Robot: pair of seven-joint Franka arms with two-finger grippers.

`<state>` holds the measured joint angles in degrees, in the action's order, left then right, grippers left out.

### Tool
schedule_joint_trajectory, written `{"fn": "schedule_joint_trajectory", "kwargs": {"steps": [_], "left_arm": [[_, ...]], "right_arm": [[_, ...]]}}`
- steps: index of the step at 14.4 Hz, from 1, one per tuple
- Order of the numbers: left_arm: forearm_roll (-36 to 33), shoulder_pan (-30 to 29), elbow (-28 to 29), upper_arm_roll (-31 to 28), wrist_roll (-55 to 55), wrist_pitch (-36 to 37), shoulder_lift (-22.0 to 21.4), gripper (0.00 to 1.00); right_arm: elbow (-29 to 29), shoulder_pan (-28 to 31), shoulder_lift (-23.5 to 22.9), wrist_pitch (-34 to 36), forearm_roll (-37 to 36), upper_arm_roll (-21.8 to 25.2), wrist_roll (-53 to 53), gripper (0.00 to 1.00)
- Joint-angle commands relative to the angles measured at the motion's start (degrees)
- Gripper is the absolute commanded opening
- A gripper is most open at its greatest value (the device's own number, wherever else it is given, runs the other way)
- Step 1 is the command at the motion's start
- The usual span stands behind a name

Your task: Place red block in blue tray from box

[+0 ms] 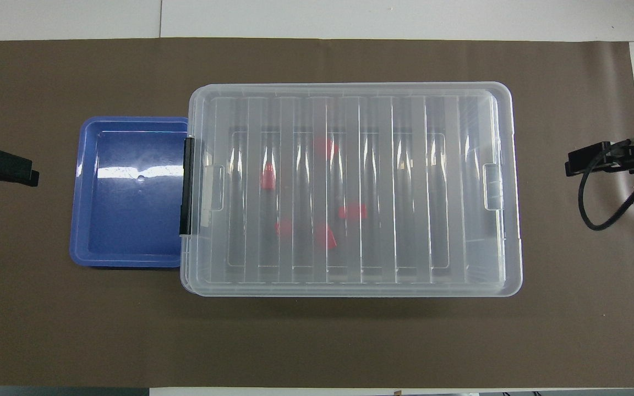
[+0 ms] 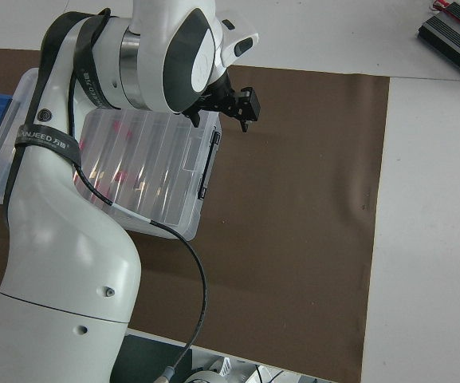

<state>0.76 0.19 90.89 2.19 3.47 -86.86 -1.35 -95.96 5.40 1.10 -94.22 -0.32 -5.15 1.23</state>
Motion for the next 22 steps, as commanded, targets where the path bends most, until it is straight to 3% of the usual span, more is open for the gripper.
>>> {"fn": "schedule_joint_trajectory", "kwargs": {"steps": [1, 7, 22], "left_arm": [[0.03, -0.63, 1.66, 0.19, 0.57, -0.16, -1.55, 1.0], [0.03, -0.63, 1.66, 0.19, 0.57, -0.16, -1.55, 1.0], [0.03, -0.19, 1.75, 0.19, 0.13, 2.92, -1.9, 1.0]], "right_arm": [[-2.03, 0.23, -2.67, -3.34, -0.03, -1.52, -1.76, 1.0], [-7.83, 0.14, -5.05, -13.43, -0.03, -3.98, -4.82, 1.0], [-15.83, 0.93, -3.56, -18.09, -0.73, -1.88, -3.17, 1.0]]}}
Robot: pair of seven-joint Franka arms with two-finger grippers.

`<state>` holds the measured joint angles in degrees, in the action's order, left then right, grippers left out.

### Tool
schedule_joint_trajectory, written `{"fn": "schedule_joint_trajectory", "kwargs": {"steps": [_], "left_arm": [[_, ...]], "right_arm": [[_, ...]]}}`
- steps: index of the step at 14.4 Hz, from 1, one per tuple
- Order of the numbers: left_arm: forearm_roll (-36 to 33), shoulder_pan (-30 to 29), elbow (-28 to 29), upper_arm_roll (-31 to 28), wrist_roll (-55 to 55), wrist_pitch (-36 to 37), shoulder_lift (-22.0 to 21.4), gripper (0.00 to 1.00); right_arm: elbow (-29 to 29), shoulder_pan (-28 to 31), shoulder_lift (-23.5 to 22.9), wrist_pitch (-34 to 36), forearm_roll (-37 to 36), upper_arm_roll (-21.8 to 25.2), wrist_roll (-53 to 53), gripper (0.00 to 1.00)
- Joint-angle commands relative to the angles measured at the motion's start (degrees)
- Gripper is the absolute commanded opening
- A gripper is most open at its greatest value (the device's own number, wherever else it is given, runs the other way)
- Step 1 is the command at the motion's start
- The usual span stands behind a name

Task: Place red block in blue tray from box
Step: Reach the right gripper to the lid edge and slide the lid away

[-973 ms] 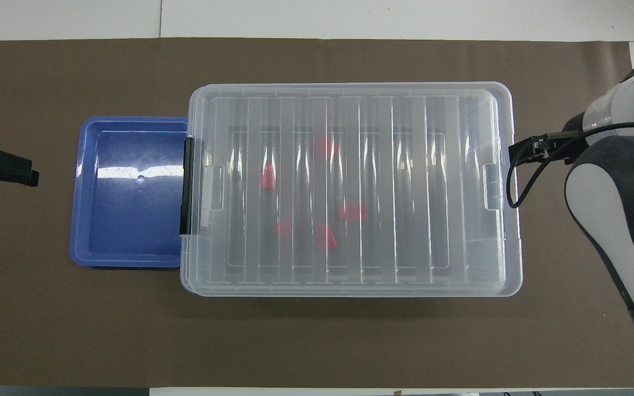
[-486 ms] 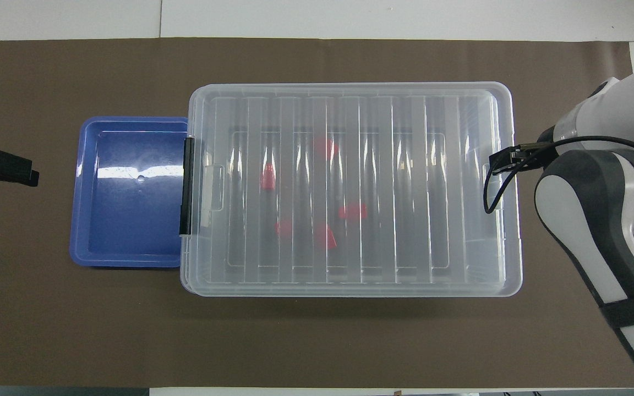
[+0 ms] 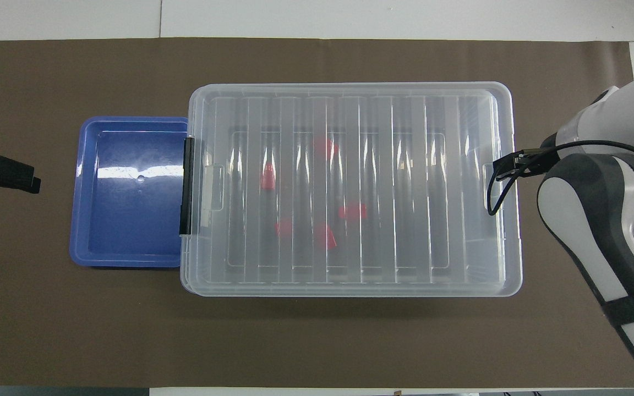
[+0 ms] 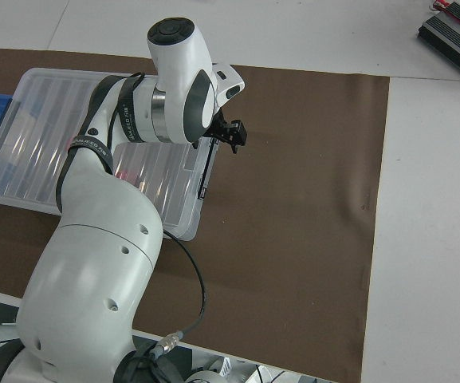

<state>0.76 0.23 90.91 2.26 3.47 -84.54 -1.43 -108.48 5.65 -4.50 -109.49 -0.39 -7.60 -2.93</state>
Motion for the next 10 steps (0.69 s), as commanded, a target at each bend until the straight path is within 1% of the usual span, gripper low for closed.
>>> {"fn": "schedule_joint_trajectory", "kwargs": {"steps": [1, 2, 6, 8, 10], "left_arm": [[0.03, -0.05, 1.73, 0.11, 0.22, 0.52, -1.82, 1.0], [0.03, 0.04, 1.73, 0.2, 0.4, 0.52, -1.82, 1.0], [-0.05, 0.04, 1.73, 0.2, 0.84, -1.06, -1.65, 1.0], [-0.23, 0.04, 1.21, 0.2, 0.93, -0.8, -1.38, 1.0], [-1.89, 0.21, 0.94, 0.55, 0.93, -0.71, -1.21, 1.0]], "right_arm": [[-4.19, 0.68, 2.39, -4.23, -0.67, 0.66, 1.26, 1.0], [-4.81, 0.68, 2.48, -5.02, -0.67, 0.83, 1.43, 1.0], [-4.9, 0.68, 2.56, -5.38, -0.67, 4.34, 3.98, 1.0], [-4.9, 0.68, 2.56, -5.3, -0.67, 4.96, 4.34, 1.0], [-4.9, 0.76, 2.56, -5.3, -0.67, 5.93, 4.95, 1.0]]}}
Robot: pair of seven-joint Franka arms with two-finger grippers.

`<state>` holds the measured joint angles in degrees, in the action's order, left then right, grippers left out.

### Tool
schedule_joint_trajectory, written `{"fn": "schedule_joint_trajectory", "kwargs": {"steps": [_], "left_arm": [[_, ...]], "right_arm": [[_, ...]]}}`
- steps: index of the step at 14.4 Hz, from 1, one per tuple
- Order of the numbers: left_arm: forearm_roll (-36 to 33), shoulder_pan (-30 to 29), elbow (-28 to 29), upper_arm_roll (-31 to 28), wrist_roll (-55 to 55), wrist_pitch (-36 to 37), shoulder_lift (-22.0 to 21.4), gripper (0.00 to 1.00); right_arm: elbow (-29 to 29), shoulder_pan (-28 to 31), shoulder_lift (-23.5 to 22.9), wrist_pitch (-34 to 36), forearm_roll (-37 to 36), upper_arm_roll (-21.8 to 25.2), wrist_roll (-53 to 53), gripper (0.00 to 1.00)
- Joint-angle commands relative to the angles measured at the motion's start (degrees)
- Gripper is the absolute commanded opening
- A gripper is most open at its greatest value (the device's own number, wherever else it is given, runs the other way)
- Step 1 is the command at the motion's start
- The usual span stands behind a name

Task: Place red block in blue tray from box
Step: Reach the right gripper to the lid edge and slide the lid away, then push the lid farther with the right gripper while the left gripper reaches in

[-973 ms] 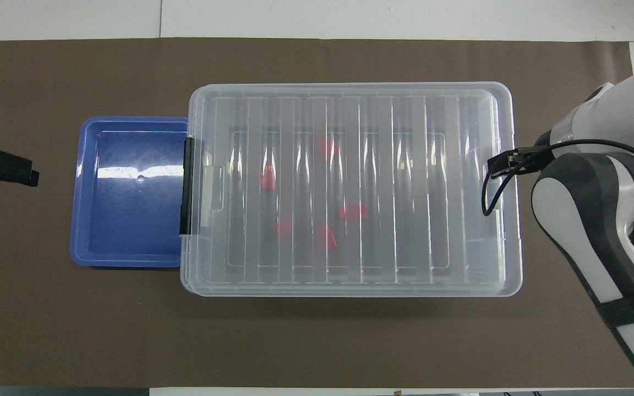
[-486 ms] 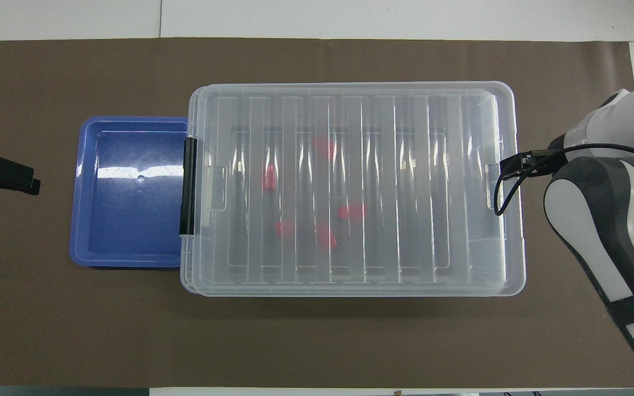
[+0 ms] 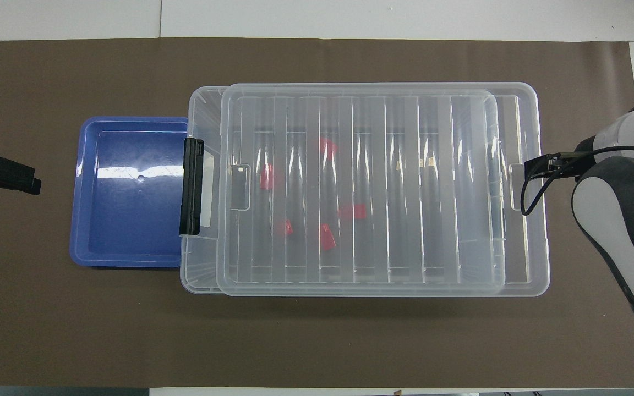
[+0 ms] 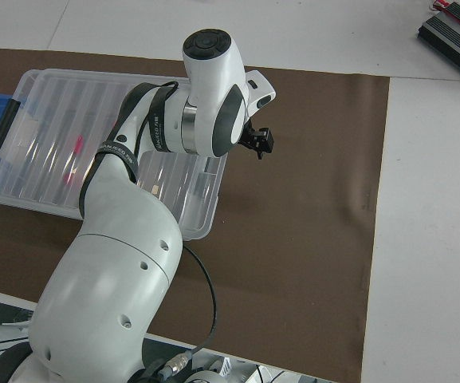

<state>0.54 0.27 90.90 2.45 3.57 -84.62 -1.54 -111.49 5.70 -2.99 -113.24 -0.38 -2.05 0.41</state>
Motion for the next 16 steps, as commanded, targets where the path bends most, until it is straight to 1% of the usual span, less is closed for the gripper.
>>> {"fn": "schedule_joint_trajectory", "kwargs": {"steps": [1, 8, 11, 16], "left_arm": [[-2.99, 0.17, 0.85, 0.54, 0.83, -1.24, -1.01, 1.0], [-2.74, 1.58, 1.12, 1.24, 0.92, -5.29, -0.84, 1.0], [-2.65, 6.13, 1.55, 1.24, 0.13, -6.26, -0.92, 1.0], [-2.57, 14.57, 2.87, 1.33, -6.71, -7.75, -1.54, 1.0]], "right_arm": [[-1.89, 0.63, 1.06, -1.55, -0.67, 1.25, 2.83, 1.0], [-1.54, 0.71, 0.97, -1.55, -0.67, 5.47, 9.07, 1.0], [-1.37, 0.63, 0.97, -1.55, -0.67, 7.31, 11.8, 1.0], [-1.1, 0.62, 0.8, -1.55, -0.67, 9.34, 15.67, 1.0]]}}
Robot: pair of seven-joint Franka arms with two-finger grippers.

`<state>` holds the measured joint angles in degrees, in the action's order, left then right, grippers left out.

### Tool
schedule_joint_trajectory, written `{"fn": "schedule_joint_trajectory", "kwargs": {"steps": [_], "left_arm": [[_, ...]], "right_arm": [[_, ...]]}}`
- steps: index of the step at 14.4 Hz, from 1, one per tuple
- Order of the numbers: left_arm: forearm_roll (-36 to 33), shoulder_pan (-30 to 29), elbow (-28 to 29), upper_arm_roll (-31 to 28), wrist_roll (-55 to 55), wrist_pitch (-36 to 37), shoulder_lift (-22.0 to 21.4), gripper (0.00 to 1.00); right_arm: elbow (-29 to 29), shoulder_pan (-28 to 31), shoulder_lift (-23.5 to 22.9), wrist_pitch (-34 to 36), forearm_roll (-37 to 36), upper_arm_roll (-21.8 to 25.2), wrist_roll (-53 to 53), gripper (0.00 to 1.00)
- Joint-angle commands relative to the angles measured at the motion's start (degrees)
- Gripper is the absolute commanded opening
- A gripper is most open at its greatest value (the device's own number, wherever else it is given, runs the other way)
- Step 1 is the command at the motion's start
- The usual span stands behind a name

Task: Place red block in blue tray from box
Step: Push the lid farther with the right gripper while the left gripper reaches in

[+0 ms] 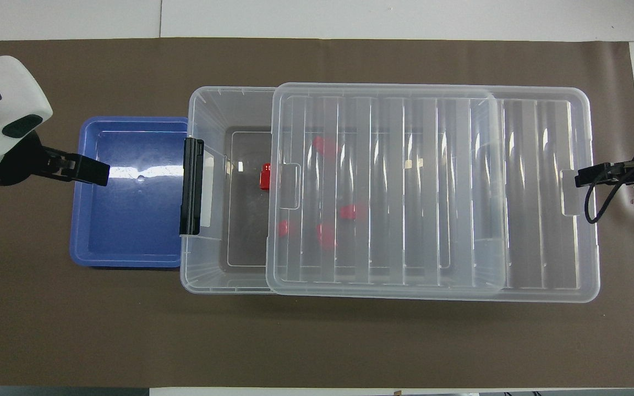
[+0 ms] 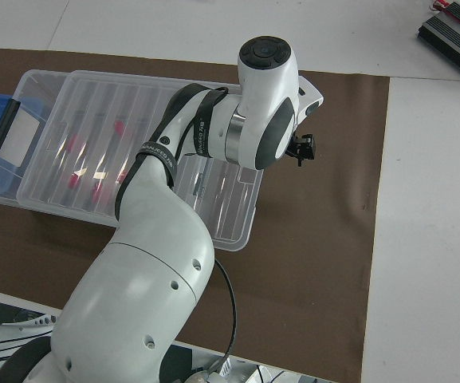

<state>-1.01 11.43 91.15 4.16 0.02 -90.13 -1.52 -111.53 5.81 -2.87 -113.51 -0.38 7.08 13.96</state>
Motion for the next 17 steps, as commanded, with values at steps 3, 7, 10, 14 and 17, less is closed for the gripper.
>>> {"fn": "schedule_joint_trajectory", "kwargs": {"steps": [3, 7, 10, 14, 17], "left_arm": [[-0.92, 9.65, 5.25, -0.38, -12.03, -6.26, -1.65, 1.0], [-0.92, 15.72, 10.69, -0.29, -21.28, -11.81, -1.82, 1.0], [-0.48, 18.1, 15.44, -0.38, -27.86, -18.04, -1.47, 1.0], [-0.48, 19.6, 17.83, -0.38, -32.53, -26.39, 3.26, 1.0], [-0.48, 20.29, 17.83, -0.38, -33.06, -31.49, 8.18, 1.0]], "right_arm": [[-0.79, 0.52, 0.58, -1.27, -0.67, 1.97, 5.19, 1.0], [-0.35, 0.52, 0.49, -1.36, -0.67, 3.73, 8.53, 1.0], [-0.35, 0.52, 0.41, -1.36, -0.67, 5.22, 10.82, 1.0], [-0.09, 0.52, 0.41, -1.27, -0.67, 4.96, 10.48, 1.0], [1.31, 0.52, 0.14, -0.31, -0.5, 4.7, 10.38, 1.0]]}}
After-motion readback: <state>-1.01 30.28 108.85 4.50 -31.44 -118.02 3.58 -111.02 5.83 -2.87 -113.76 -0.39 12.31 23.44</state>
